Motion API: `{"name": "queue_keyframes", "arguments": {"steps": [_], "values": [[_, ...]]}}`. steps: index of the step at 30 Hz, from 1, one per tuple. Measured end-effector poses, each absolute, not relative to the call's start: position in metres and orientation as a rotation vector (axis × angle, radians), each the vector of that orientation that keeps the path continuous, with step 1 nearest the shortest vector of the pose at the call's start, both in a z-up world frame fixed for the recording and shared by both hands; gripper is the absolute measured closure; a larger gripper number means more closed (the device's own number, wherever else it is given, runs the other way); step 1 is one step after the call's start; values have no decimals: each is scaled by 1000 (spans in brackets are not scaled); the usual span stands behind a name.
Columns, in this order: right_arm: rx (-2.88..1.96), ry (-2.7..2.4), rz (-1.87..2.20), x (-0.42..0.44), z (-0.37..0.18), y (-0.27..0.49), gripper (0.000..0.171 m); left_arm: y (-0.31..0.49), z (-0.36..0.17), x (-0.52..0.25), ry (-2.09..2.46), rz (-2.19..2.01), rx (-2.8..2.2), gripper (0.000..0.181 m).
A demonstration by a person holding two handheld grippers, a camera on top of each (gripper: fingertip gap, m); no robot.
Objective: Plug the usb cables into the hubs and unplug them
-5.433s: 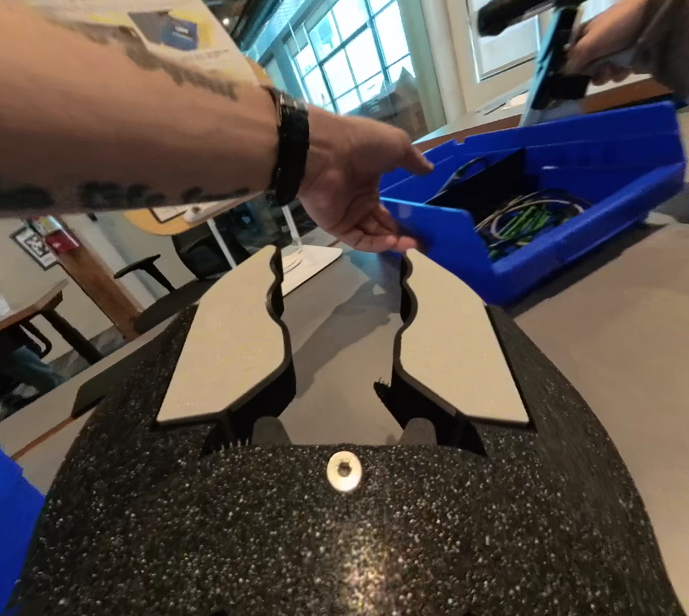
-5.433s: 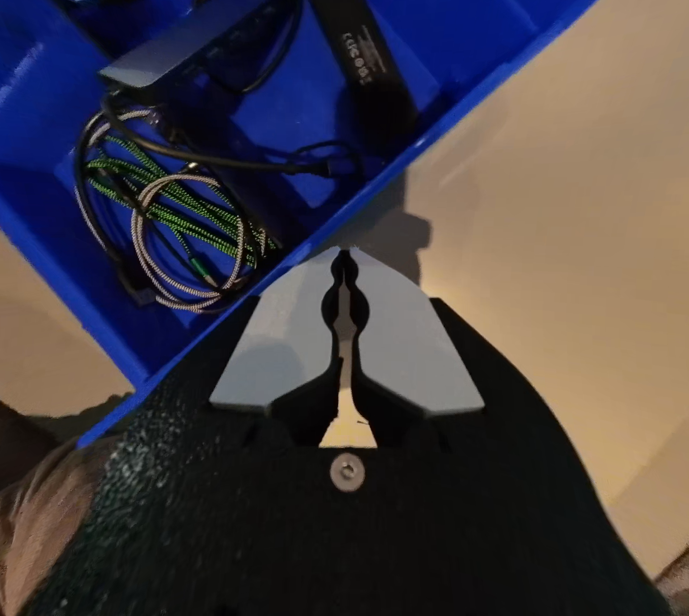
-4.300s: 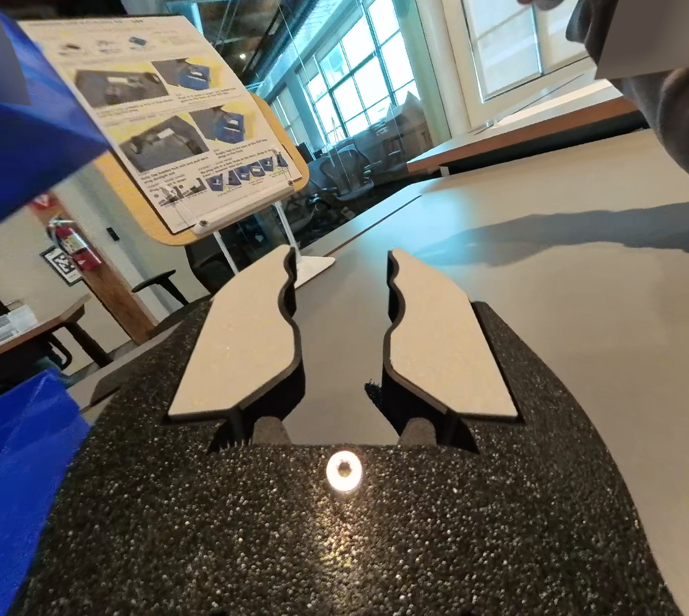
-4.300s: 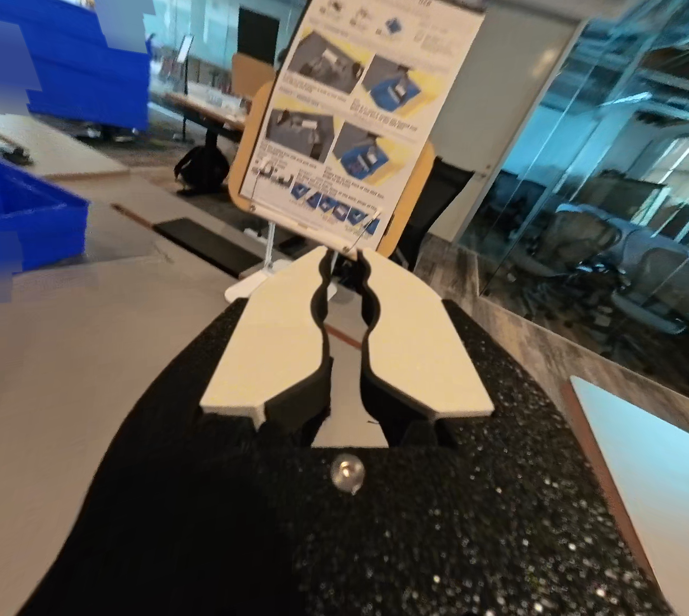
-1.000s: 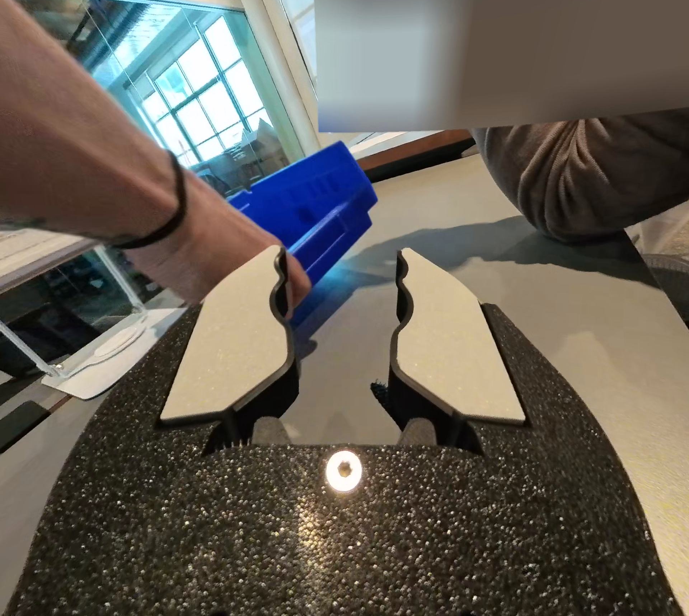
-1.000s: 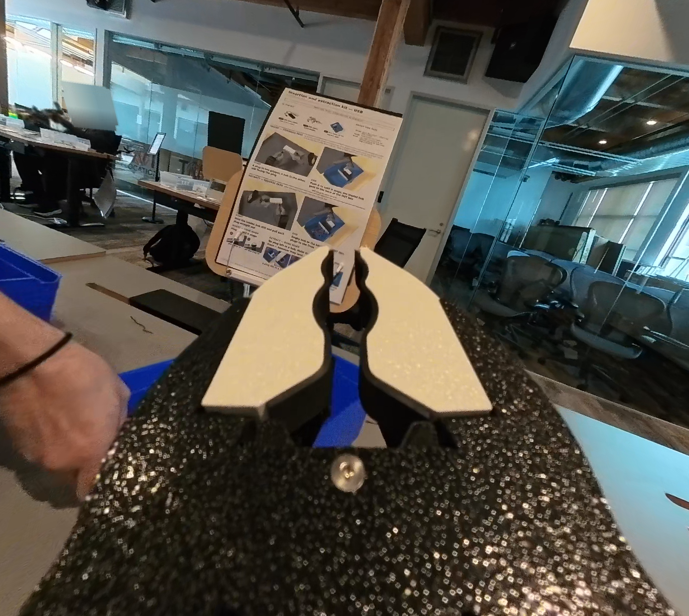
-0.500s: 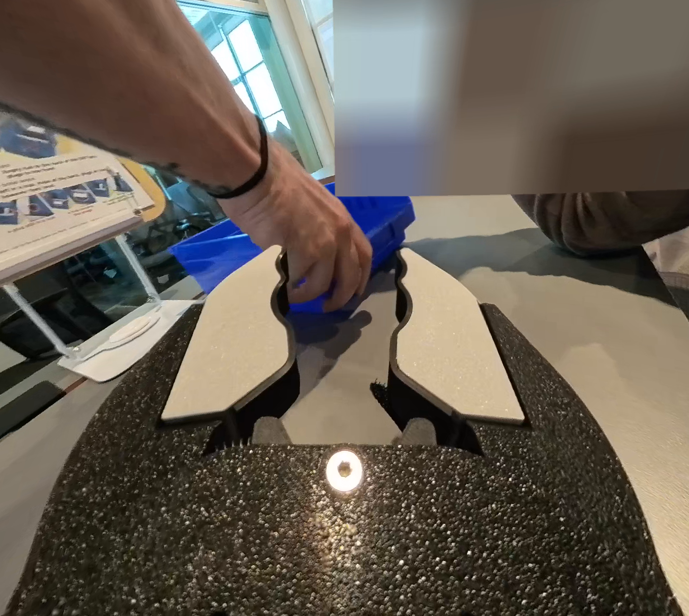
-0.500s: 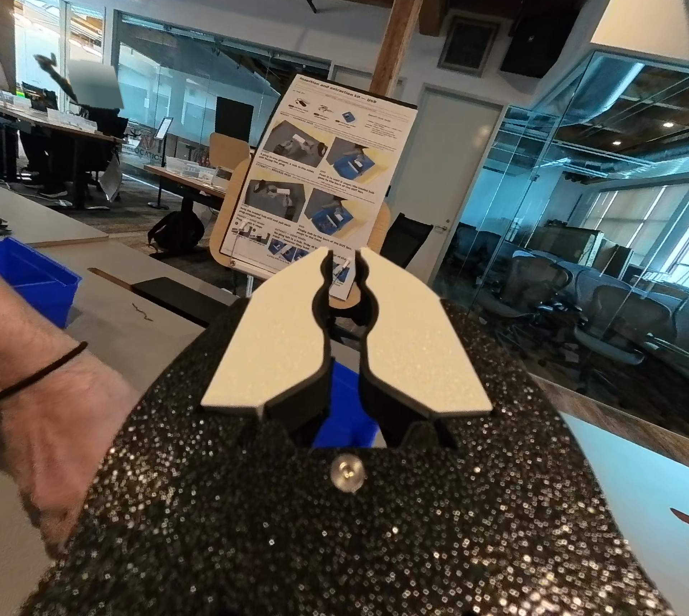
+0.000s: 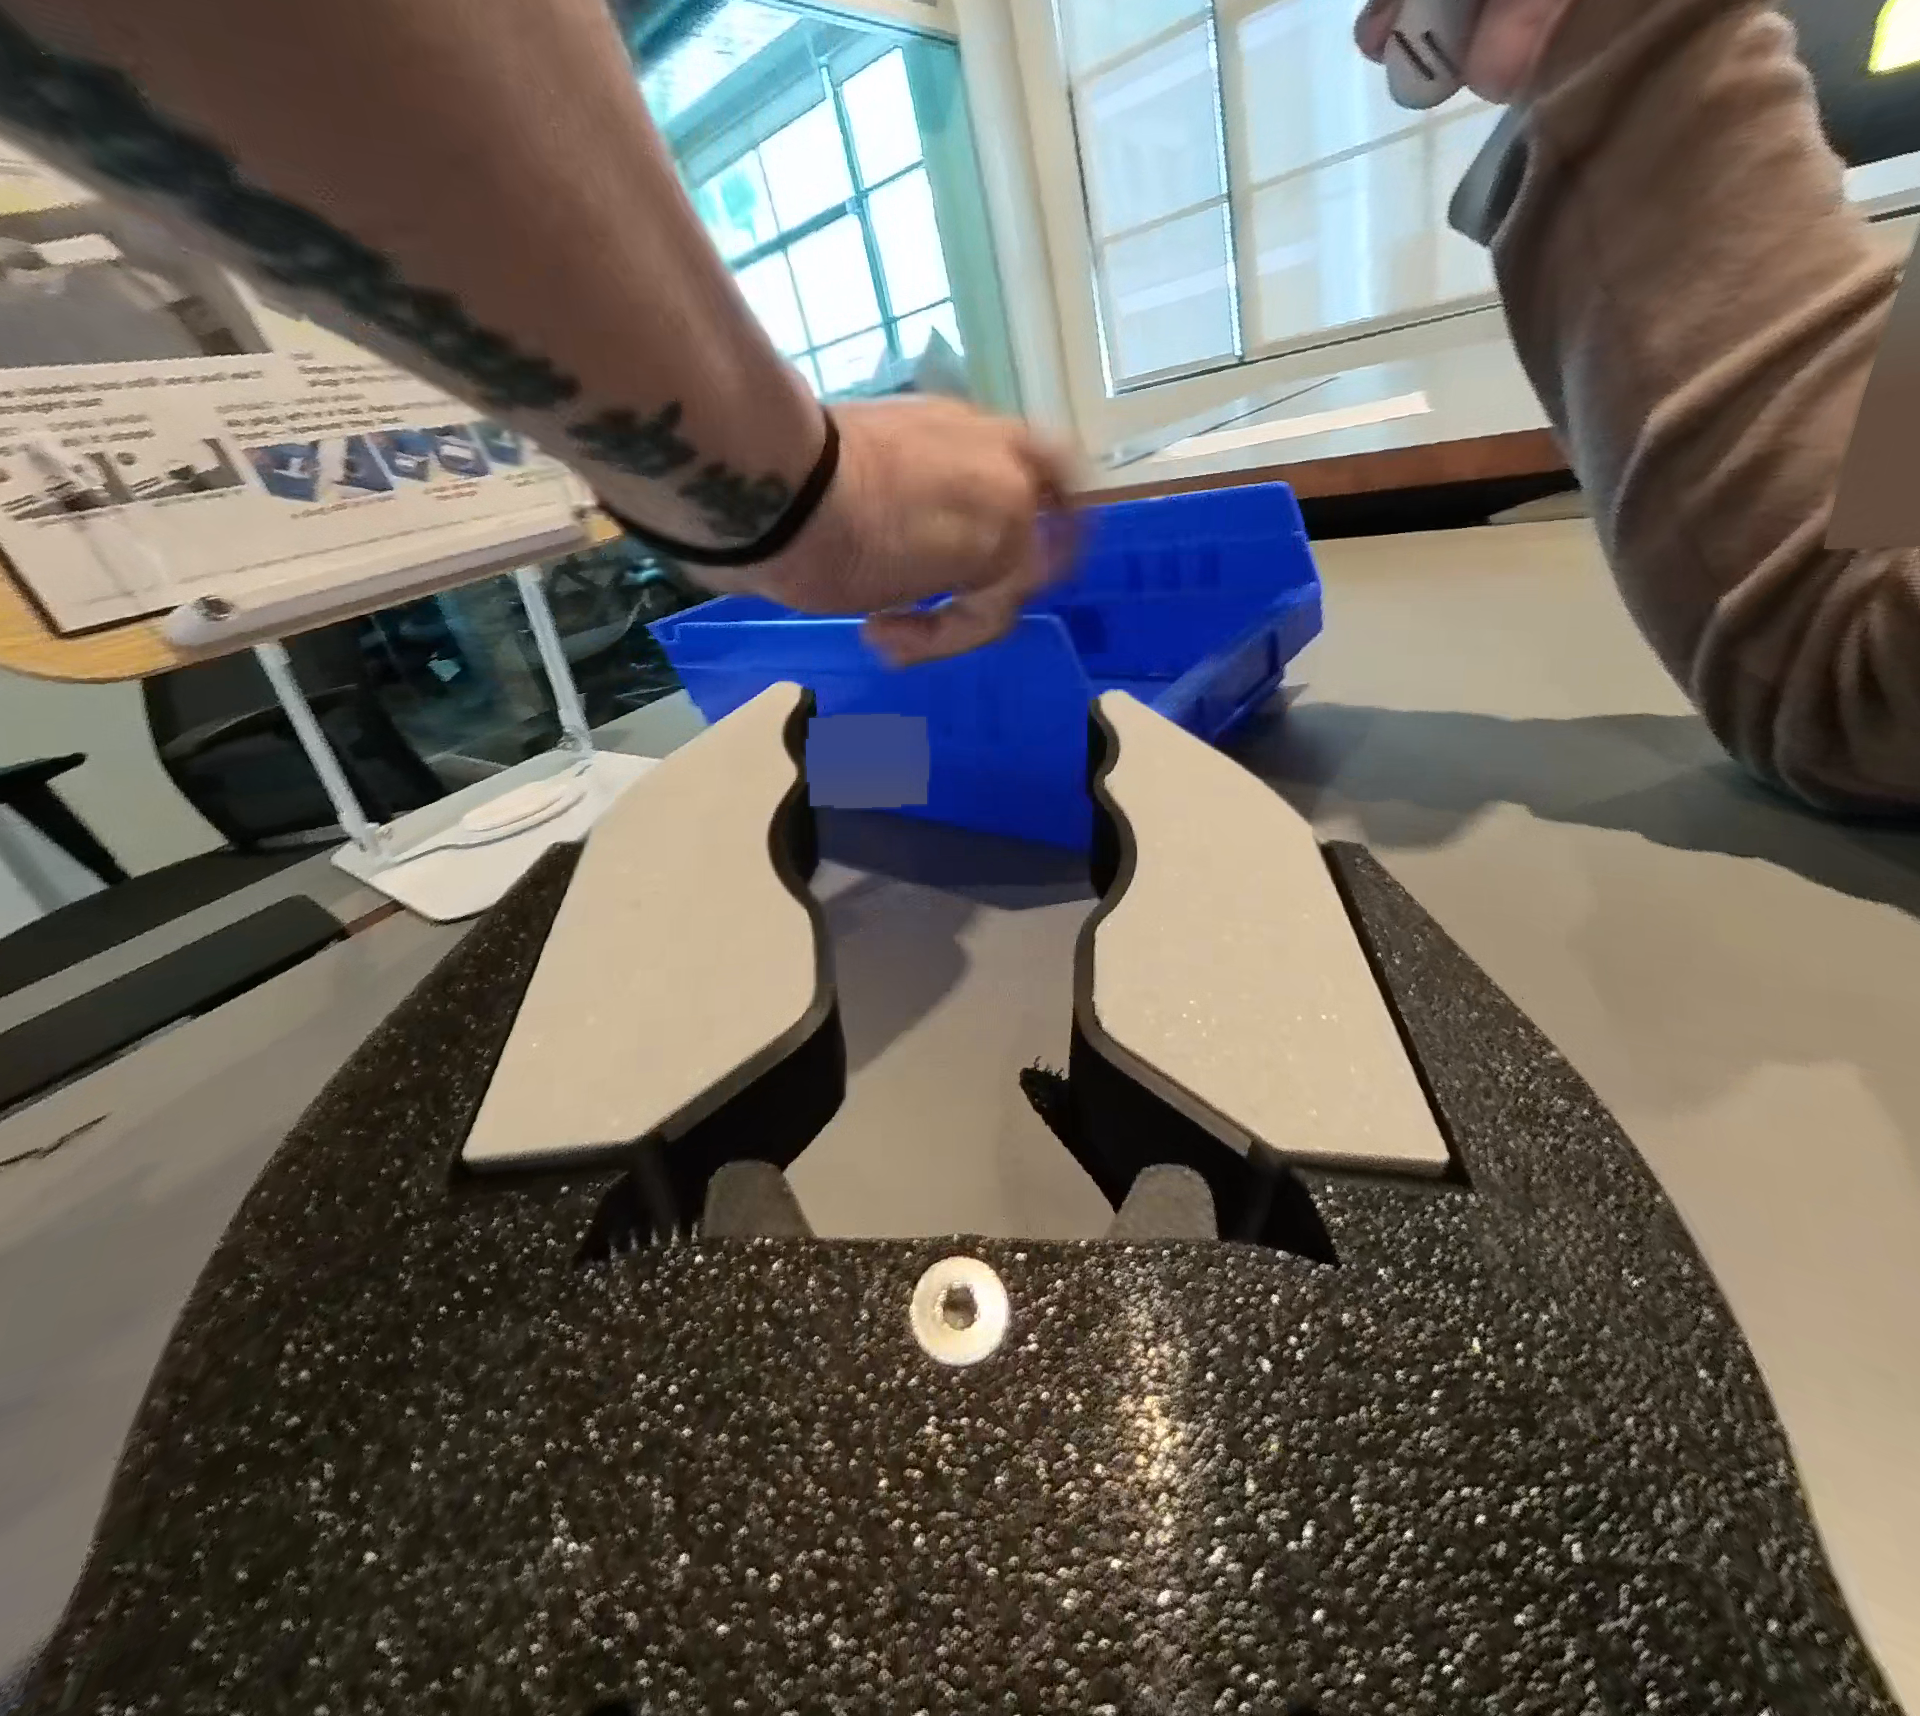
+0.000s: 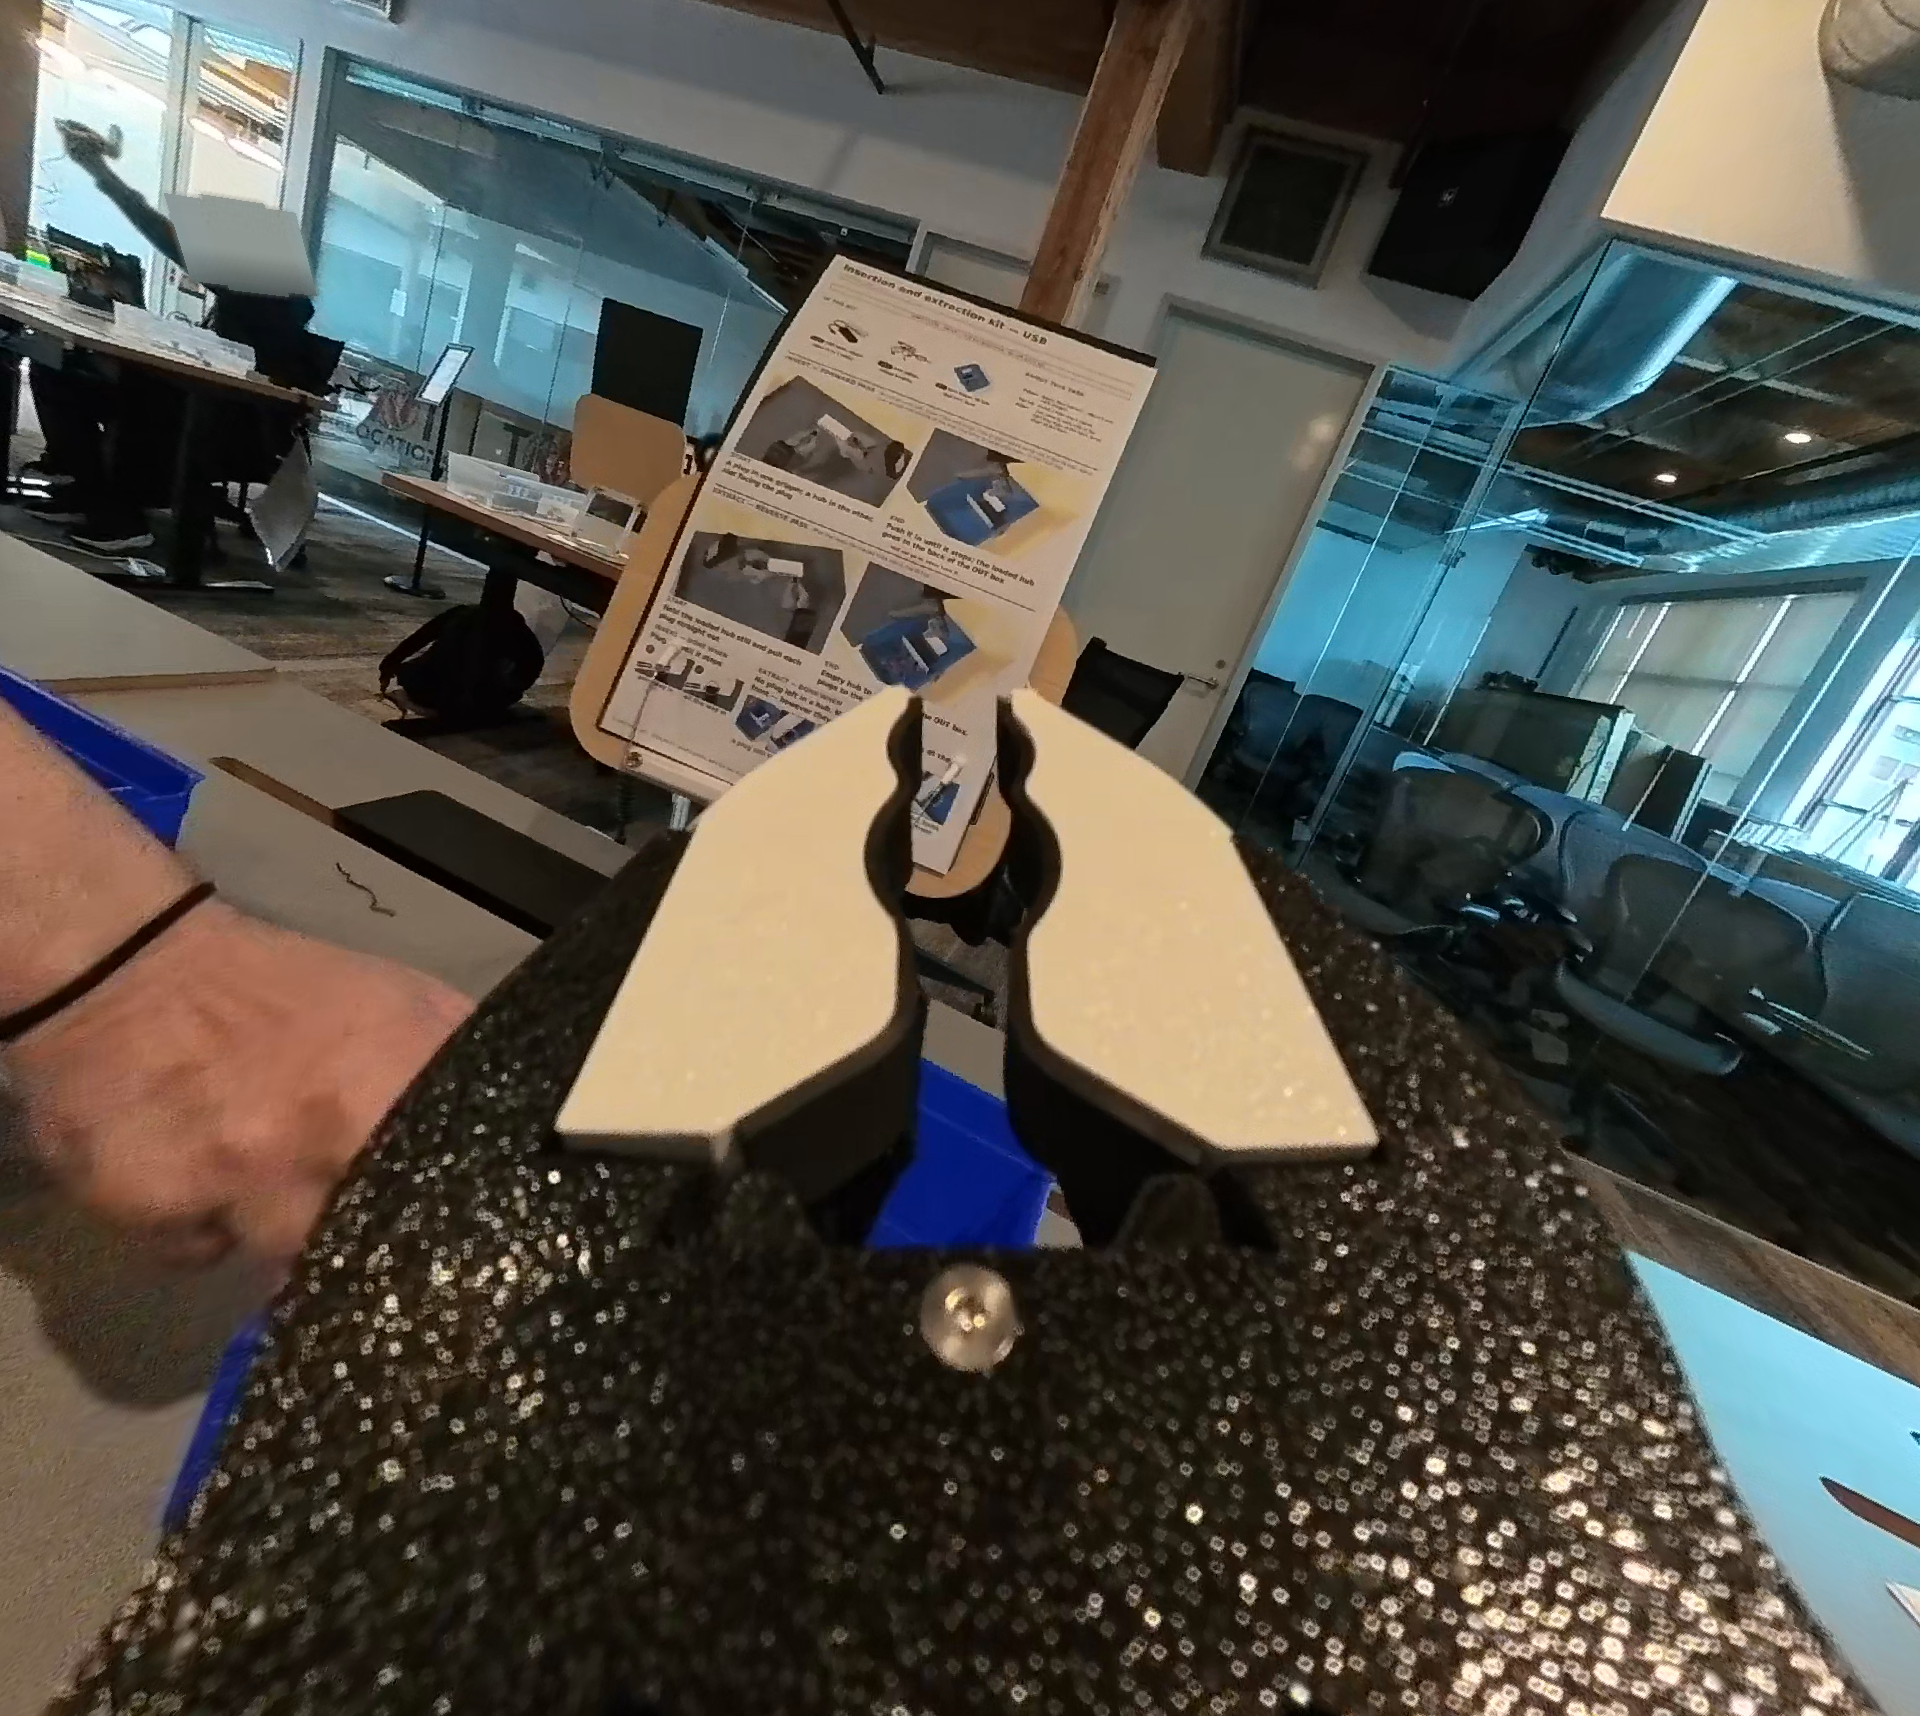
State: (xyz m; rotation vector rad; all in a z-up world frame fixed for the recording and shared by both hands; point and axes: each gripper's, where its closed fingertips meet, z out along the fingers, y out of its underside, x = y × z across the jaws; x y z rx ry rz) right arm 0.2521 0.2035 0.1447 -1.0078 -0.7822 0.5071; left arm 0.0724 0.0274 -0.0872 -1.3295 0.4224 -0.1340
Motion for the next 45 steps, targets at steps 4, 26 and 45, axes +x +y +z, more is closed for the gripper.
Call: {"name": "queue_keyframes", "arguments": {"steps": [4, 26, 45], "values": [[-993, -816, 518, 246, 144, 199, 159, 27, -87, 63, 390, -81, -1339, 134], [-1091, -962, 422, 214, 118, 207, 156, 42, -102, 21, 192, 117, -1486, 133], [-1004, -1095, 629, 92, 114, 133, 160, 68, -4, -57, 136, 171, -2015, 129]]}}
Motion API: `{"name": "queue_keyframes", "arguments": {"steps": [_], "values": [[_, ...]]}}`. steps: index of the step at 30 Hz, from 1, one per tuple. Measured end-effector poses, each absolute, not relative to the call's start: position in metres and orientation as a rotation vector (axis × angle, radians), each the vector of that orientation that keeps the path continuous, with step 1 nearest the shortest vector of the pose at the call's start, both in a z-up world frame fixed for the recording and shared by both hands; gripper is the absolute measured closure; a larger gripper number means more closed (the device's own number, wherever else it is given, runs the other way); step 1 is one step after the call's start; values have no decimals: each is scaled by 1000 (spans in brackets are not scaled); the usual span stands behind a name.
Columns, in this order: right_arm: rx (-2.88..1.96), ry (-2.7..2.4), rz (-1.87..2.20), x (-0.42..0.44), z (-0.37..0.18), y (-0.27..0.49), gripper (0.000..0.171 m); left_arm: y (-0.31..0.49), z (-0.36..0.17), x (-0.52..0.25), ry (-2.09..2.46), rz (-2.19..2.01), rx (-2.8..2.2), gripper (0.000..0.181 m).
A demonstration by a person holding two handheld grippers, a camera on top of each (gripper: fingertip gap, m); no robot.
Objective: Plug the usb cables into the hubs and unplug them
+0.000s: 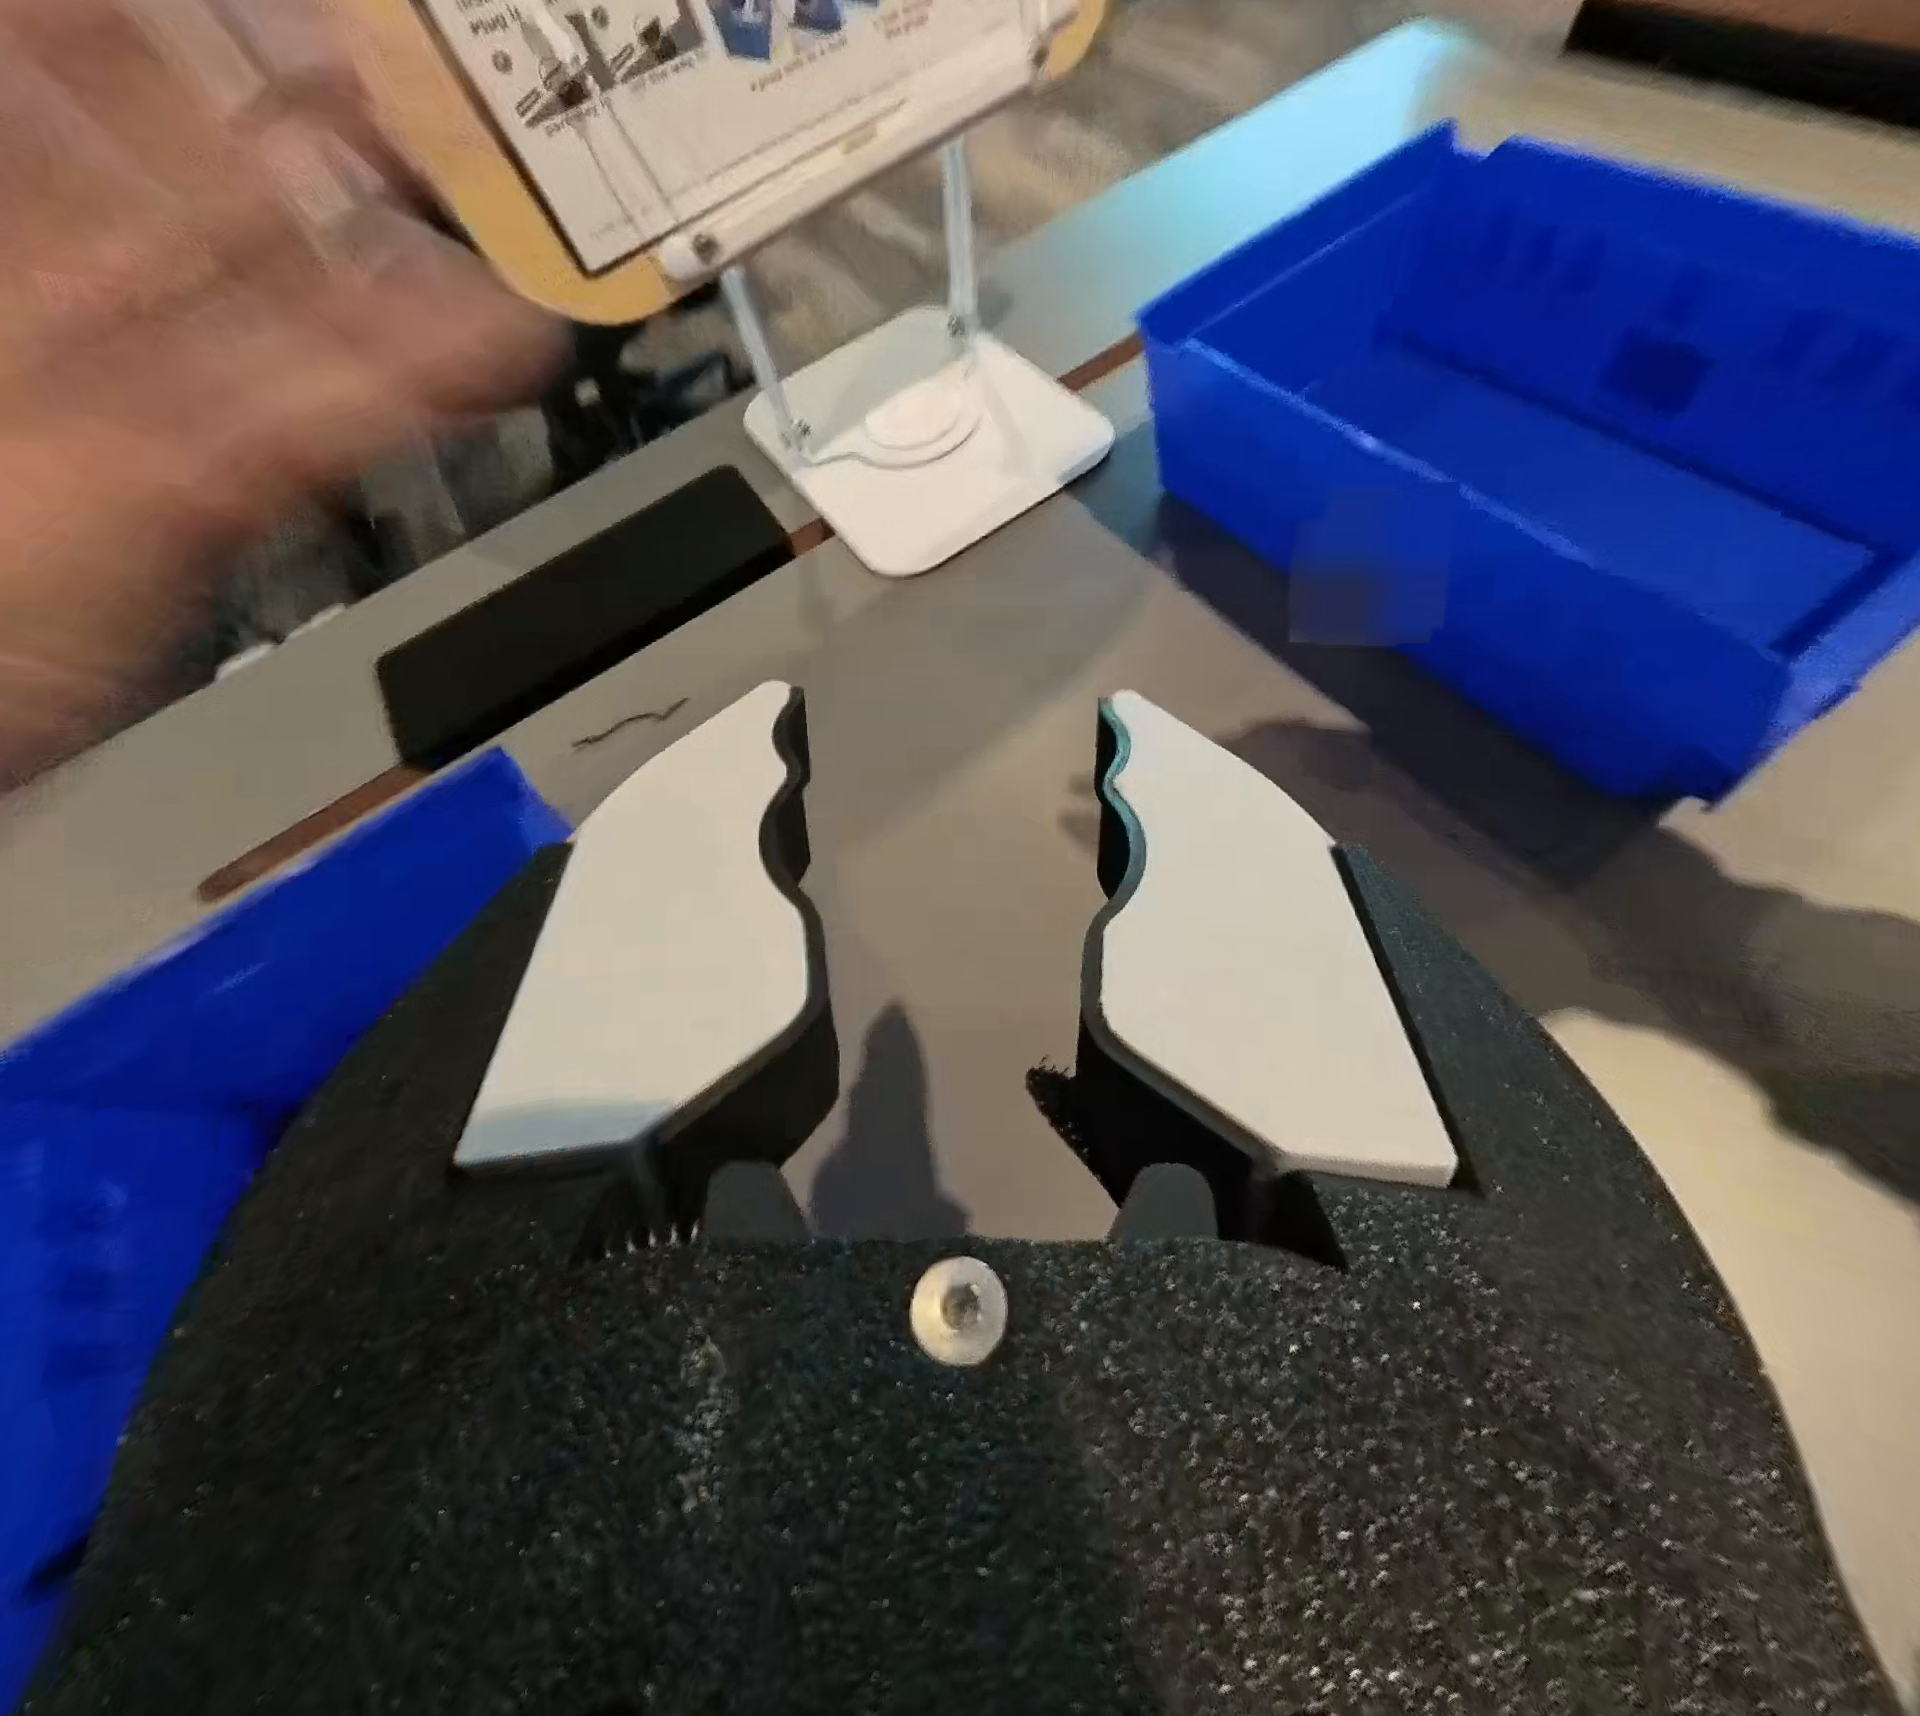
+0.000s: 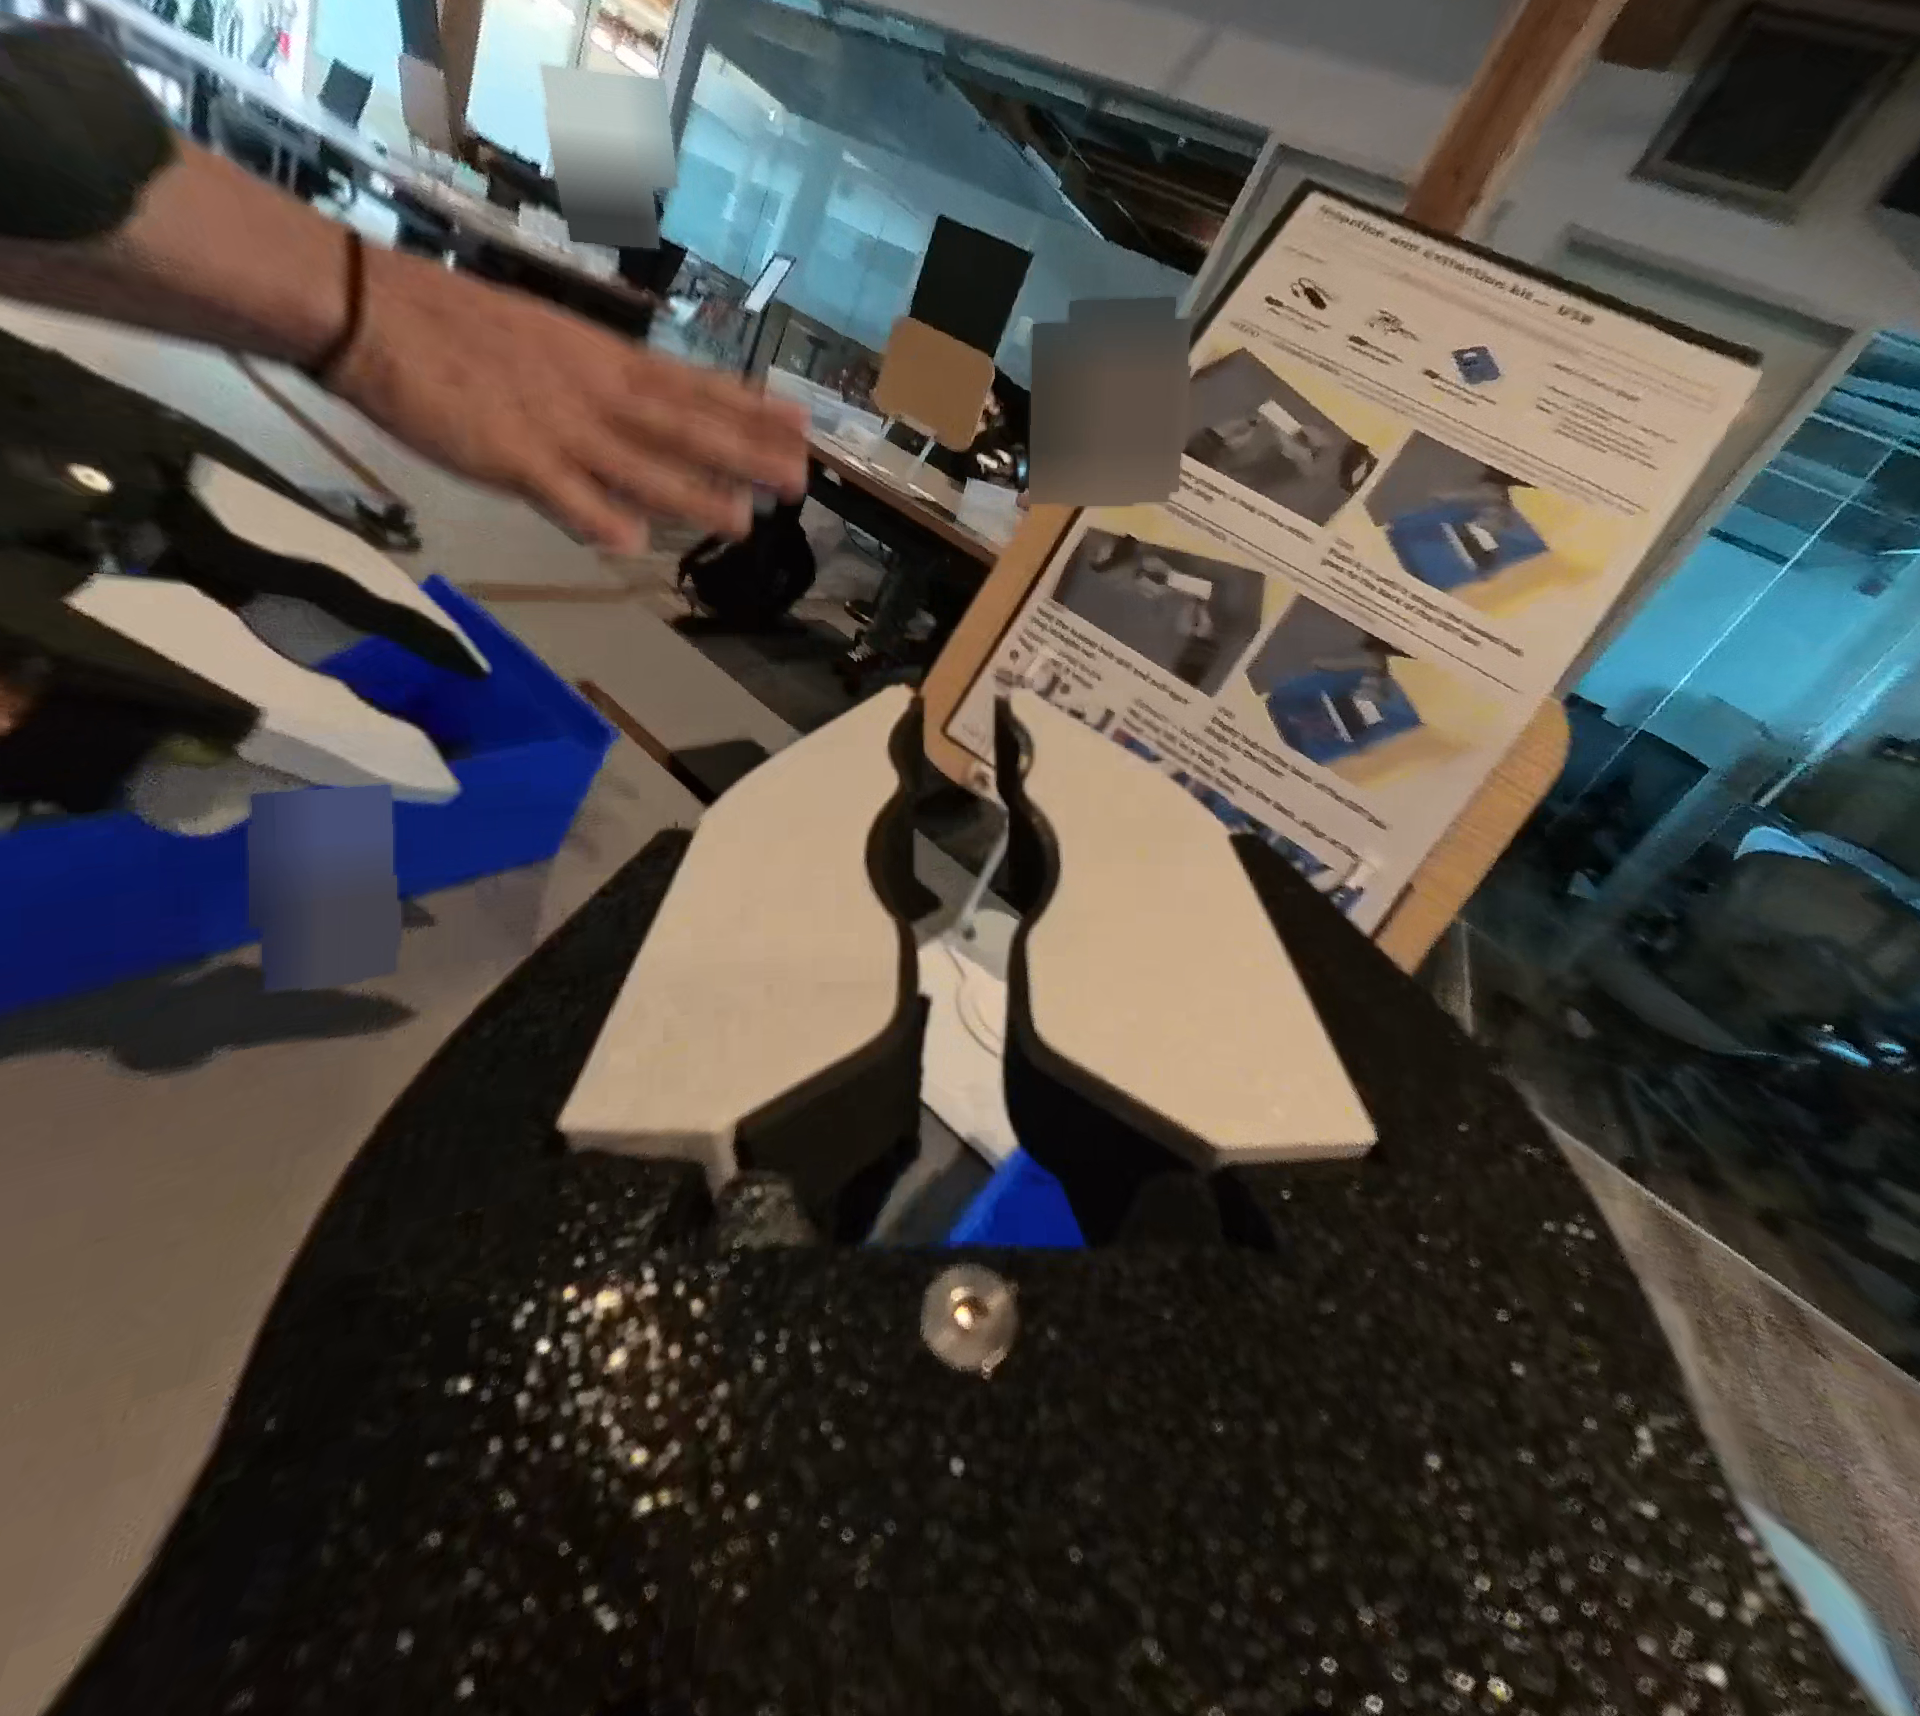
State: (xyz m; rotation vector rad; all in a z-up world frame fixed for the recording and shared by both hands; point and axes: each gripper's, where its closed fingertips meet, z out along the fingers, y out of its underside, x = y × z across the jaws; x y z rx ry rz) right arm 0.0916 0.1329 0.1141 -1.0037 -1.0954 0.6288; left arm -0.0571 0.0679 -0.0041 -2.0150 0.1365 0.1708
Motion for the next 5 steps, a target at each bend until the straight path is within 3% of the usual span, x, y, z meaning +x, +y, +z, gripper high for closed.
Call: {"name": "queue_keyframes", "arguments": {"steps": [5], "values": [[-1025, -1039, 795, 41, 110, 131, 160, 80, -6, -78, 154, 153, -2182, 135]]}}
